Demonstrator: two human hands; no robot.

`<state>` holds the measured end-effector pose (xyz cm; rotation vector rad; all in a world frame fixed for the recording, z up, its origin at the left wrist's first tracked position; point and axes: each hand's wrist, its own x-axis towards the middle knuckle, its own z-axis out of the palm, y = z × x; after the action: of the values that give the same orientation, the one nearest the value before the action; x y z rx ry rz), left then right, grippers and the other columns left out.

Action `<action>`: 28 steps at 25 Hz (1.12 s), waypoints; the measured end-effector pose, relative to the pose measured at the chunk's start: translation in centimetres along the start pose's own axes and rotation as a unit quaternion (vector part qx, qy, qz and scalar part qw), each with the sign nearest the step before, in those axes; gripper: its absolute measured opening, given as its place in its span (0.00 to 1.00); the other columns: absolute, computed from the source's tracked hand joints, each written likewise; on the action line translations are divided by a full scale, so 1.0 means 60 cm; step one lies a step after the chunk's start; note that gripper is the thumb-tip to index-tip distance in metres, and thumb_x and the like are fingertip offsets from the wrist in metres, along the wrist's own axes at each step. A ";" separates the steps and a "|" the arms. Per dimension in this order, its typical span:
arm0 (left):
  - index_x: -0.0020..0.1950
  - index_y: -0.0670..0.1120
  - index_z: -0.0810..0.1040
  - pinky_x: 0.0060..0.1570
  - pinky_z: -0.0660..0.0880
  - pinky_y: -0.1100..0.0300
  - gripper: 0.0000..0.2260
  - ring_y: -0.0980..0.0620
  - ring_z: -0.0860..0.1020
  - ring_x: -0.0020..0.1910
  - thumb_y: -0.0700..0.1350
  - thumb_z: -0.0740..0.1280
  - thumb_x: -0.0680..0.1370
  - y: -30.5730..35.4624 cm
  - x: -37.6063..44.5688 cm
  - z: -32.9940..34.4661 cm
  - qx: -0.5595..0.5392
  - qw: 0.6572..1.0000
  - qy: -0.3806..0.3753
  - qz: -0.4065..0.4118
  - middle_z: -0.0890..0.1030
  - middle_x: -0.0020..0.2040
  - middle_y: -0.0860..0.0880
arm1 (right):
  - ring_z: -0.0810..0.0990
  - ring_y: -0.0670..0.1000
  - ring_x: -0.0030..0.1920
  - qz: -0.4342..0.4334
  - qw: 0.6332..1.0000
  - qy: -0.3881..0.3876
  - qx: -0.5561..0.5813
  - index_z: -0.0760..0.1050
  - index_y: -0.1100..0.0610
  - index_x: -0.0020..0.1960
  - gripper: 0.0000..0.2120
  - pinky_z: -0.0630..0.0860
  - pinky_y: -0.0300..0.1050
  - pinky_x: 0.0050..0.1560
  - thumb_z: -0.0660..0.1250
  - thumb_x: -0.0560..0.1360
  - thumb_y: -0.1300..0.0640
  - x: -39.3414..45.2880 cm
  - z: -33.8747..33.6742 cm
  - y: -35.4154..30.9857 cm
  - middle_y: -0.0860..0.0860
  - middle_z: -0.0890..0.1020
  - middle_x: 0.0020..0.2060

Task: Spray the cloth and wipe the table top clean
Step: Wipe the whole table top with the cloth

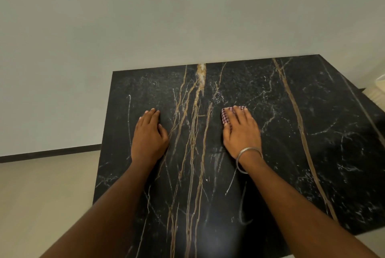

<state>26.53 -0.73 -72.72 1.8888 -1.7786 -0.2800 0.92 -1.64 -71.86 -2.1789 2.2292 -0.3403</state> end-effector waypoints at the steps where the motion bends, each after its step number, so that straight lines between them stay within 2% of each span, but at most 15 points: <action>1: 0.74 0.42 0.65 0.76 0.53 0.53 0.22 0.50 0.61 0.75 0.44 0.58 0.80 0.000 0.001 0.000 0.000 1.000 0.003 0.001 0.66 0.75 0.46 | 0.55 0.55 0.76 0.013 1.000 0.004 0.001 0.58 0.50 0.75 0.24 0.56 0.55 0.75 0.50 0.80 0.49 -0.002 0.000 0.001 0.50 0.61 0.75; 4: 0.74 0.42 0.66 0.76 0.55 0.52 0.22 0.48 0.62 0.75 0.43 0.58 0.79 0.000 0.002 0.002 0.002 1.000 0.007 0.011 0.67 0.74 0.44 | 0.52 0.57 0.76 0.019 1.000 0.004 0.008 0.58 0.51 0.76 0.25 0.55 0.57 0.75 0.49 0.80 0.48 -0.023 0.000 -0.047 0.52 0.60 0.76; 6: 0.74 0.41 0.66 0.76 0.56 0.51 0.22 0.48 0.62 0.74 0.43 0.58 0.79 0.000 0.003 0.002 0.001 1.000 0.009 0.011 0.67 0.74 0.44 | 0.50 0.57 0.77 -0.021 1.000 -0.005 0.013 0.56 0.50 0.76 0.26 0.54 0.57 0.75 0.49 0.80 0.48 -0.056 0.003 -0.101 0.52 0.58 0.76; 9: 0.74 0.41 0.65 0.75 0.57 0.49 0.23 0.48 0.62 0.75 0.43 0.59 0.79 0.002 0.002 -0.002 -0.003 1.000 0.002 0.010 0.67 0.74 0.44 | 0.53 0.55 0.77 -0.085 0.995 -0.009 0.052 0.60 0.49 0.75 0.24 0.57 0.56 0.74 0.52 0.79 0.50 -0.101 0.003 -0.150 0.50 0.62 0.74; 12: 0.74 0.41 0.65 0.75 0.57 0.48 0.23 0.47 0.62 0.75 0.43 0.59 0.79 -0.002 0.002 -0.003 -0.007 1.000 0.000 0.017 0.67 0.74 0.43 | 0.51 0.53 0.77 -0.096 0.994 -0.022 0.041 0.57 0.48 0.76 0.24 0.54 0.54 0.75 0.49 0.80 0.49 -0.087 -0.006 -0.107 0.48 0.60 0.76; 16: 0.74 0.41 0.66 0.75 0.58 0.49 0.22 0.47 0.63 0.74 0.43 0.59 0.80 -0.005 0.002 0.000 -0.007 1.000 0.002 0.020 0.67 0.74 0.43 | 0.53 0.53 0.77 0.001 1.000 -0.005 0.016 0.57 0.49 0.76 0.24 0.53 0.53 0.76 0.50 0.80 0.49 -0.065 -0.013 -0.015 0.49 0.59 0.76; 19: 0.74 0.41 0.66 0.75 0.57 0.50 0.22 0.47 0.63 0.74 0.43 0.58 0.79 -0.007 0.003 0.003 -0.004 1.000 0.007 0.023 0.68 0.73 0.43 | 0.54 0.55 0.76 0.031 0.999 0.015 0.019 0.59 0.50 0.75 0.24 0.55 0.54 0.75 0.51 0.79 0.50 -0.074 -0.009 -0.023 0.50 0.62 0.75; 25: 0.73 0.40 0.66 0.75 0.58 0.50 0.23 0.46 0.64 0.73 0.43 0.58 0.79 -0.005 0.003 0.004 0.007 0.999 0.013 0.029 0.69 0.73 0.42 | 0.53 0.55 0.76 -0.042 0.998 0.004 0.037 0.60 0.49 0.75 0.24 0.56 0.55 0.75 0.51 0.79 0.49 -0.147 -0.002 -0.134 0.50 0.63 0.74; 28: 0.73 0.40 0.66 0.75 0.58 0.50 0.23 0.46 0.64 0.73 0.43 0.58 0.79 -0.007 0.003 0.004 0.005 0.999 0.010 0.031 0.68 0.73 0.42 | 0.52 0.53 0.77 -0.076 0.996 -0.010 0.047 0.60 0.47 0.75 0.23 0.53 0.52 0.76 0.50 0.80 0.49 -0.153 -0.010 -0.123 0.48 0.62 0.75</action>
<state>26.82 -0.97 -73.11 1.8334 -1.8256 -0.2300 8.41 7.44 -71.45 -2.2965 1.9977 -0.4140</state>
